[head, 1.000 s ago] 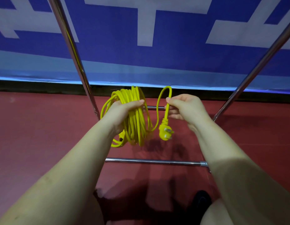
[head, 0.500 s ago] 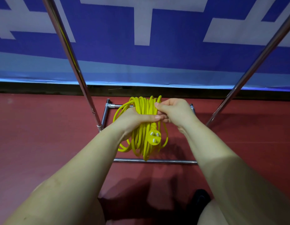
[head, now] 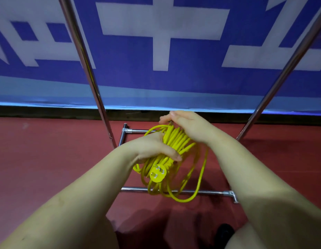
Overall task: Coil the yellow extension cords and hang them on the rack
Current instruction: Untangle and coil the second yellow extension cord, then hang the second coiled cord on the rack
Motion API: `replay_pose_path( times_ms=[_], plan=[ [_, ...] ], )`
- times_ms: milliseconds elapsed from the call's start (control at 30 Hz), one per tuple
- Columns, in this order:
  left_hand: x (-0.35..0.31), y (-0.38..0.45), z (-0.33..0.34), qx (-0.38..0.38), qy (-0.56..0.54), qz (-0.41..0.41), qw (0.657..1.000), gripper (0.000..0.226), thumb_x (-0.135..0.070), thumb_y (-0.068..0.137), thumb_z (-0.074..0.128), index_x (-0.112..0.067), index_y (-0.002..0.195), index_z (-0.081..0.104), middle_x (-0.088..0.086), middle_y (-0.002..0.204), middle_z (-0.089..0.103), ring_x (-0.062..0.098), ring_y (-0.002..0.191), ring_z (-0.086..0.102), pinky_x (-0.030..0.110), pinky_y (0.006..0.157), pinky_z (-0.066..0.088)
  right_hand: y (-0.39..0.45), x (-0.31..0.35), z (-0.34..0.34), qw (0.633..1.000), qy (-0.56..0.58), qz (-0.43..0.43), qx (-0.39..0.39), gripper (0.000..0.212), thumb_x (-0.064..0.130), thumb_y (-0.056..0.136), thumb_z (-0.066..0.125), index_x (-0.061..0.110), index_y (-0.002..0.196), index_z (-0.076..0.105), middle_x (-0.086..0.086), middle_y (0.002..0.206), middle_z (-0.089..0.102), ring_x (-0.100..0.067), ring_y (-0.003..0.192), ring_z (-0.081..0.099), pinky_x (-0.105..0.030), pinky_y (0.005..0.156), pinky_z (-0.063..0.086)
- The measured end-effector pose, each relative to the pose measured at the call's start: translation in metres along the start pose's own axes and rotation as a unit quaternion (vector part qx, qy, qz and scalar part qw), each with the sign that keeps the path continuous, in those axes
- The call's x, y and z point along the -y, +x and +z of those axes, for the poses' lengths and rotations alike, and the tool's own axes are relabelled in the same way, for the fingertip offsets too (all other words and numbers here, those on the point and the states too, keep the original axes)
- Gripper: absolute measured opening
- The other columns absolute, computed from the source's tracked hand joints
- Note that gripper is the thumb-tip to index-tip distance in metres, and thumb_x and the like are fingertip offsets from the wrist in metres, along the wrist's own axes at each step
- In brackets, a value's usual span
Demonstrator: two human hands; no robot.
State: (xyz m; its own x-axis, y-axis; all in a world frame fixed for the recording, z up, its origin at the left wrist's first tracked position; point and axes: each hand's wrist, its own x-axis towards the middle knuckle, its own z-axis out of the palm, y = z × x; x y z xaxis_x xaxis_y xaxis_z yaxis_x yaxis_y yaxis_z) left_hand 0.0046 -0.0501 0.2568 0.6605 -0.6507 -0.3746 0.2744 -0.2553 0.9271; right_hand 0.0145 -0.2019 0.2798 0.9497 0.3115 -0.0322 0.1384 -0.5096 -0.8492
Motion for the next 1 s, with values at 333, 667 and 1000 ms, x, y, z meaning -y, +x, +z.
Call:
replay_pose_path(
  times_ms=[333, 667, 1000],
  plan=[
    [-0.036, -0.042, 0.005, 0.034, 0.002, 0.047, 0.998, 0.032, -0.008, 0.051, 0.075, -0.004, 0.081, 0.065, 0.01, 0.069, 0.064, 0.02, 0.06, 0.062, 0.029, 0.064, 0.053, -0.032, 0.049, -0.041, 0.994, -0.049, -0.007, 0.098, 0.052, 0.072, 0.076, 0.048, 0.025, 0.09, 0.065, 0.01, 0.082, 0.064, 0.004, 0.071, 0.059, -0.013, 0.066, 0.044],
    [-0.092, -0.086, 0.007, 0.062, 0.07, 0.125, 0.988, 0.041, -0.005, 0.055, 0.074, -0.002, 0.094, 0.061, 0.011, 0.08, 0.065, 0.017, 0.065, 0.064, 0.028, 0.063, 0.056, -0.079, 0.096, -0.093, 0.977, -0.14, -0.058, 0.149, 0.063, 0.056, 0.049, 0.078, 0.038, 0.105, 0.058, 0.016, 0.102, 0.066, -0.003, 0.097, 0.063, -0.027, 0.089, 0.049],
    [-0.155, -0.105, 0.011, 0.046, 0.203, 0.178, 0.962, 0.04, -0.017, 0.056, 0.075, -0.002, 0.088, 0.057, 0.009, 0.071, 0.064, 0.019, 0.064, 0.064, 0.037, 0.069, 0.053, -0.112, 0.116, -0.122, 0.989, -0.008, -0.058, 0.136, 0.07, 0.033, 0.049, 0.077, 0.002, 0.109, 0.057, -0.002, 0.085, 0.065, -0.014, 0.079, 0.064, -0.024, 0.073, 0.053]
  ],
)
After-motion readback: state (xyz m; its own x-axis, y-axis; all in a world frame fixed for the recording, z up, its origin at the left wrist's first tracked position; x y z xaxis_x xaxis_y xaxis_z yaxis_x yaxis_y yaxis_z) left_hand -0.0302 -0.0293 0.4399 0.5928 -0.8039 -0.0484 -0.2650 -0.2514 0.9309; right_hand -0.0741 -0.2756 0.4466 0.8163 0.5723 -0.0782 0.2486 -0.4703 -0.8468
